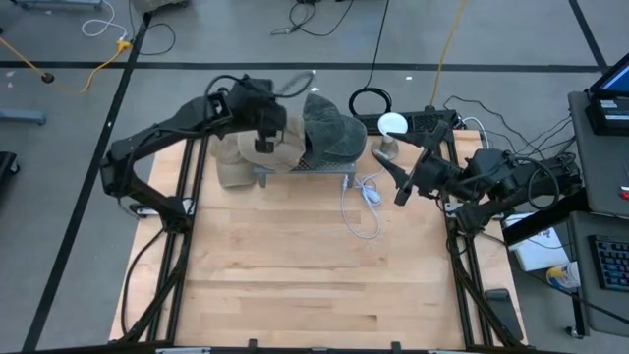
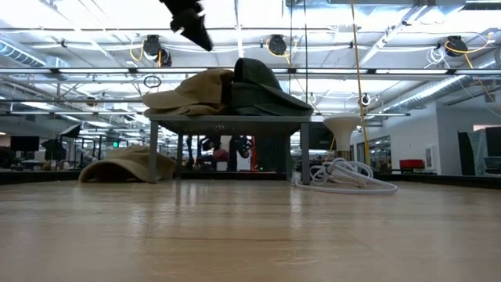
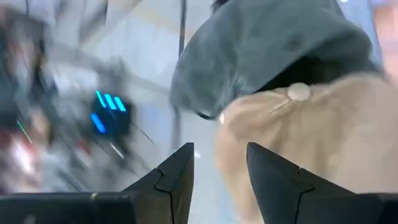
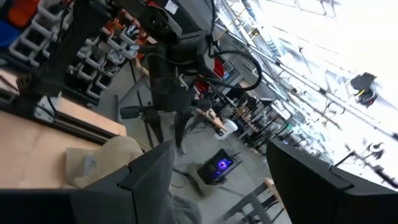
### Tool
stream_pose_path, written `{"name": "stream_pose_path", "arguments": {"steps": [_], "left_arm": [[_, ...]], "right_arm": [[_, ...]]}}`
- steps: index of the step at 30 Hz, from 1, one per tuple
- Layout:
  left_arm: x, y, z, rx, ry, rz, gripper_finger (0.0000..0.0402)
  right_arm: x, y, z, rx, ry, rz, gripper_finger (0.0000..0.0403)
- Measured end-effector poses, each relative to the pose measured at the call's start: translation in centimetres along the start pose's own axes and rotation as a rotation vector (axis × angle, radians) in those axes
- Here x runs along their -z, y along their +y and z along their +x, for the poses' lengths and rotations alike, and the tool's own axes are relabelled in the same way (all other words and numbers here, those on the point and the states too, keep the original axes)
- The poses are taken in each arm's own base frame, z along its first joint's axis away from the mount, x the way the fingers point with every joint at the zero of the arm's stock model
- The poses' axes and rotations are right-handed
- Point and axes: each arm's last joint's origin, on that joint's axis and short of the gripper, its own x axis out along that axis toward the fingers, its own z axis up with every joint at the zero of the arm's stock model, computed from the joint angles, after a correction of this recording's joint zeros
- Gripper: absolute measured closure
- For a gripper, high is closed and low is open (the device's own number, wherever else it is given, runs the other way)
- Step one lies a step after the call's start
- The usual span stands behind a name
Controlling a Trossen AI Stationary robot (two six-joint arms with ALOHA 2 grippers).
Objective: Pick & Place hat
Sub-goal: Stack the bottom brown cap on the brown cap on the shelf
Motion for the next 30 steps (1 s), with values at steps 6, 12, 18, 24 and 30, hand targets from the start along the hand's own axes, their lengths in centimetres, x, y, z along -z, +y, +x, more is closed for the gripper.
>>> {"name": "stream_pose_path", "arguments": {"steps": [6,12,18,24,30], "left_arm": [[1.7,-1.0,-1.2,0.089,0.158,-0.622,0.0250],[2.7,-2.6,-1.0,0.173,0.365,-0.915,0.0250],[2.9,-2.8,-1.2,0.143,0.418,-1.143,0.0250],[3.2,-2.5,-0.6,0.105,0.456,-1.322,0.0250],[3.1,-3.0,2.3,0.150,0.524,-1.297,0.0250]], "right_arm": [[0.0,0.0,0.0,0.000,0.000,0.037,0.0151],[0.0,0.0,0.0,-0.003,-0.003,0.037,0.0151],[0.0,0.0,0.0,-0.003,-0.003,0.038,0.0151],[0.0,0.0,0.0,-0.003,-0.003,0.038,0.0151],[0.0,0.0,0.0,-0.003,-0.003,0.038,0.0151]]}}
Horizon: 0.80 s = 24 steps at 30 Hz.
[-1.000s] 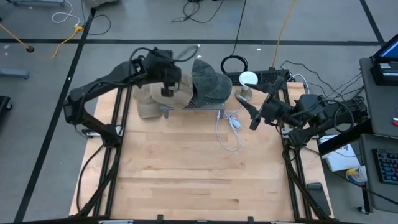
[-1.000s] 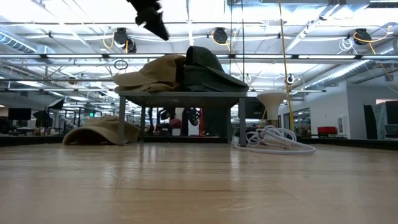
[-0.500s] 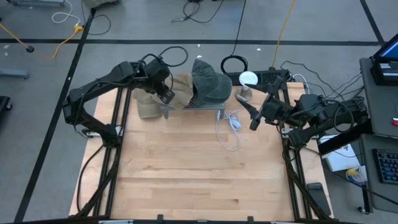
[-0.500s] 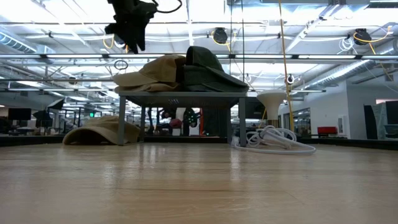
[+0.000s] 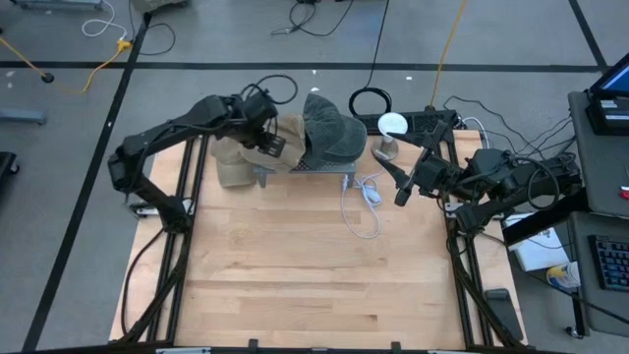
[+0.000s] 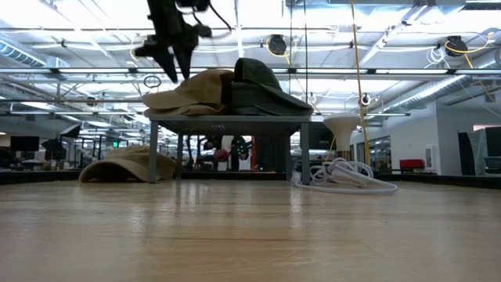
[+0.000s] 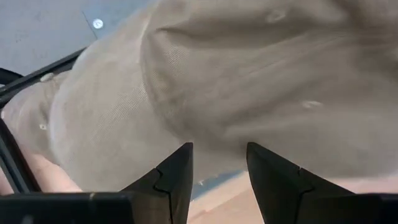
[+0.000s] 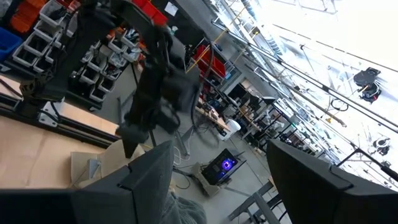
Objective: Pick & Place hat
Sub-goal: Stack the bottom brown cap on the brown cap on the shelf
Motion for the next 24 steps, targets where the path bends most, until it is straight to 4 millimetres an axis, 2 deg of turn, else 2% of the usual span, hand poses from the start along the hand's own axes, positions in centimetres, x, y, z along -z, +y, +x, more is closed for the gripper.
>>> {"name": "stream_pose_path", "arguments": {"steps": [3,8,16,24], "left_arm": [[-0.5,-0.3,2.0,-0.056,0.030,0.051,0.0250],[-1.4,0.2,3.7,-0.179,0.008,0.064,0.0250],[-1.7,0.6,3.7,-0.184,0.005,0.064,0.0250],[-1.3,-0.8,3.6,-0.100,-0.004,0.061,0.0250]], "right_arm": [[0.0,0.0,0.0,0.000,0.000,0.000,0.0151],[0.0,0.0,0.0,-0.001,-0.001,0.000,0.0151],[0.0,0.0,0.0,-0.001,-0.001,0.000,0.0151],[0.0,0.0,0.0,-0.001,-0.001,-0.007,0.0151]]}}
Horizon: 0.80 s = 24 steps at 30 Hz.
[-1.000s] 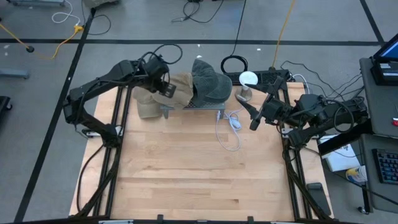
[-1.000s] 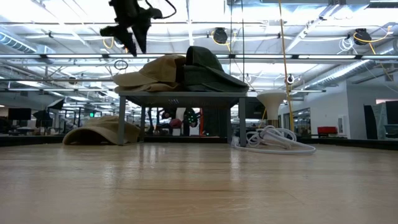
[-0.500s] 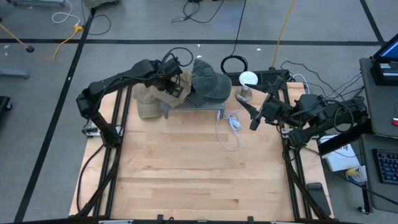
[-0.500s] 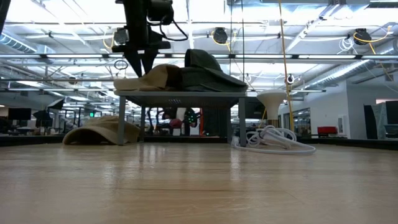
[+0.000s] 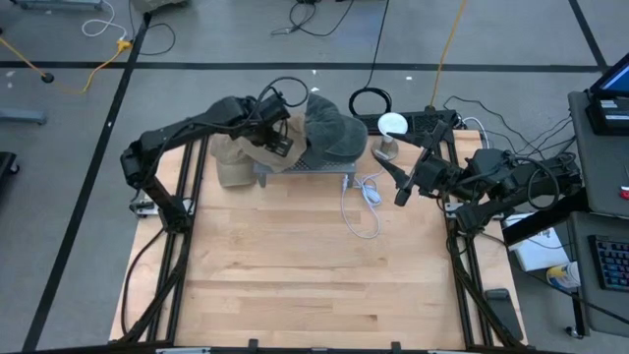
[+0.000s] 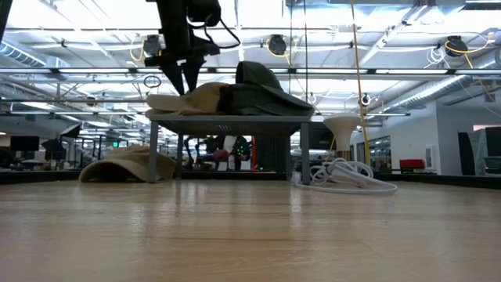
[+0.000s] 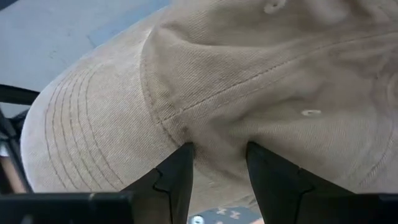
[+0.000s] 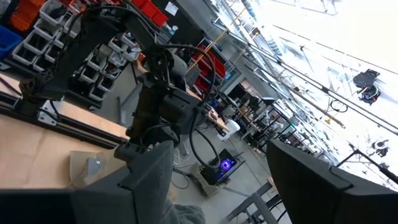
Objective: Pick & Place hat
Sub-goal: Stack the bottom brown cap on the brown cap on the shelf, then stack the brown cap on the brown caps on the shelf
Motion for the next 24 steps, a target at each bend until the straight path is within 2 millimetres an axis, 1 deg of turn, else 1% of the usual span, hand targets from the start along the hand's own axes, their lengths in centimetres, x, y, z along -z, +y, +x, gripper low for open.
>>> {"name": "stream_pose_path", "arguments": {"steps": [3,9,11,14,18,24], "left_arm": [[0.1,0.1,-0.9,0.022,-0.025,-0.033,0.0250],[0.3,1.2,-4.5,0.075,-0.116,-0.075,0.0250],[0.5,1.9,-5.6,0.053,-0.155,-0.085,0.0250],[0.9,3.2,-6.8,-0.044,-0.212,-0.086,0.0250],[1.5,5.1,-7.5,-0.189,-0.209,-0.110,0.0250],[1.7,8.6,-7.6,-0.300,-0.127,-0.233,0.0250]], "right_arm": [[0.0,0.0,0.0,0.000,0.000,-0.019,0.0151],[0.0,0.0,0.0,0.000,0.000,-0.017,0.0151],[0.0,0.0,0.0,0.000,0.000,-0.017,0.0151],[0.0,0.0,0.0,0.000,0.000,-0.017,0.0151],[0.0,0.0,0.0,-0.001,0.001,-0.017,0.0151],[0.0,0.0,0.0,0.000,0.000,-0.015,0.0151]]}}
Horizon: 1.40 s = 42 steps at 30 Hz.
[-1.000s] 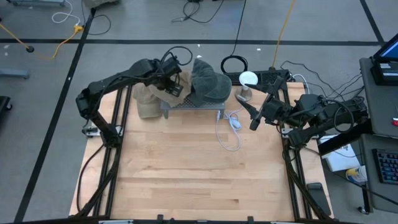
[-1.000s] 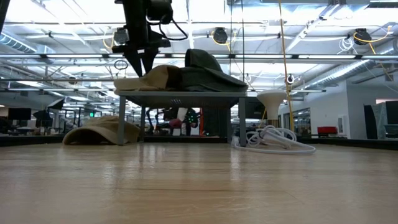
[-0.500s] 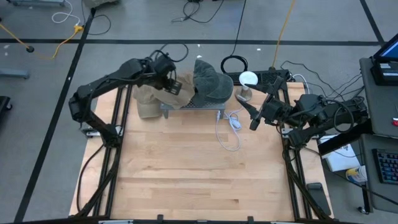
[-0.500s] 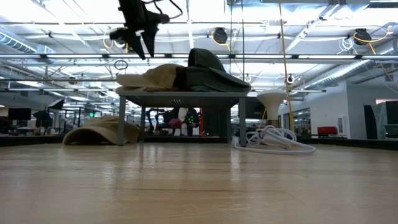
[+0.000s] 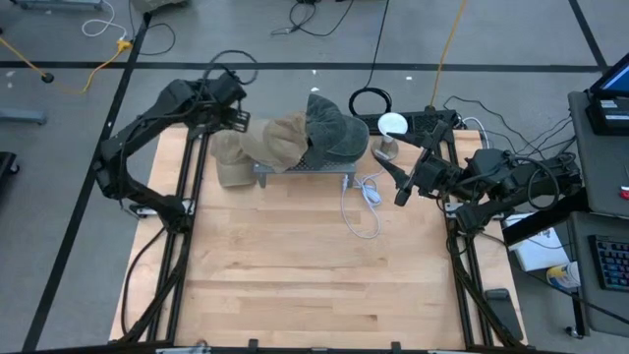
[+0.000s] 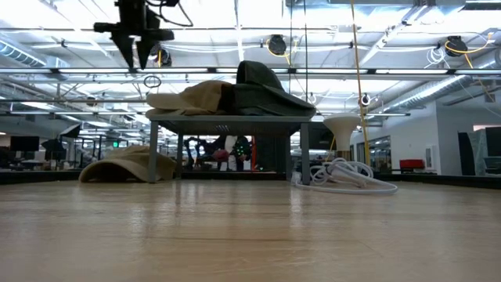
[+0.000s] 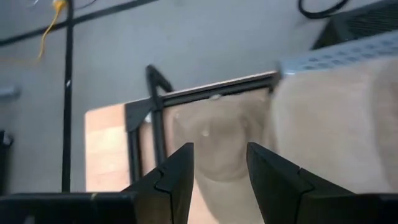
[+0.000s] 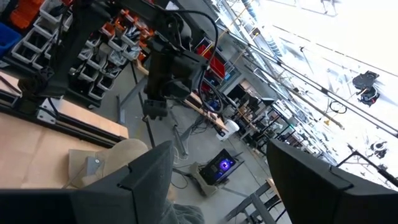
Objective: Pick & Place hat
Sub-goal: Stack the brown cap on the brown caps on the shelf
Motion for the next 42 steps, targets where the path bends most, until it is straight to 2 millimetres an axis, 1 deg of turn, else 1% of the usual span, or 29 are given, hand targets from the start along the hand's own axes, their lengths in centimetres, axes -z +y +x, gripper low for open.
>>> {"name": "stream_pose_path", "arguments": {"steps": [4,11,16,24,27,30,35,42], "left_arm": [[-1.2,2.0,1.2,-0.033,0.026,-0.095,0.0250],[-3.7,6.3,3.4,0.041,0.063,-0.351,0.0250],[-5.5,7.8,5.8,0.069,0.053,-0.479,0.0250],[-7.8,7.3,10.5,0.051,0.050,-0.698,0.0250],[-8.0,6.7,12.7,0.045,0.116,-0.781,0.0250],[-7.9,6.1,14.4,0.028,0.194,-0.881,0.0250],[-7.4,5.6,15.9,-0.080,0.246,-1.018,0.0250],[-6.4,5.3,17.2,-0.235,0.321,-1.086,0.0250]], "right_arm": [[0.0,0.0,0.0,0.000,0.000,0.035,0.0151],[0.0,0.0,0.0,0.000,0.000,0.047,0.0151],[0.0,0.0,0.0,0.000,0.000,0.047,0.0151],[0.0,0.0,0.0,0.000,0.000,0.047,0.0151],[0.0,0.0,0.0,-0.001,0.001,0.046,0.0151],[0.1,0.0,0.1,0.001,0.007,0.043,0.0151],[0.8,0.0,0.3,-0.010,0.055,0.004,0.0151],[1.8,0.0,0.8,-0.013,0.125,0.008,0.0151]]}}
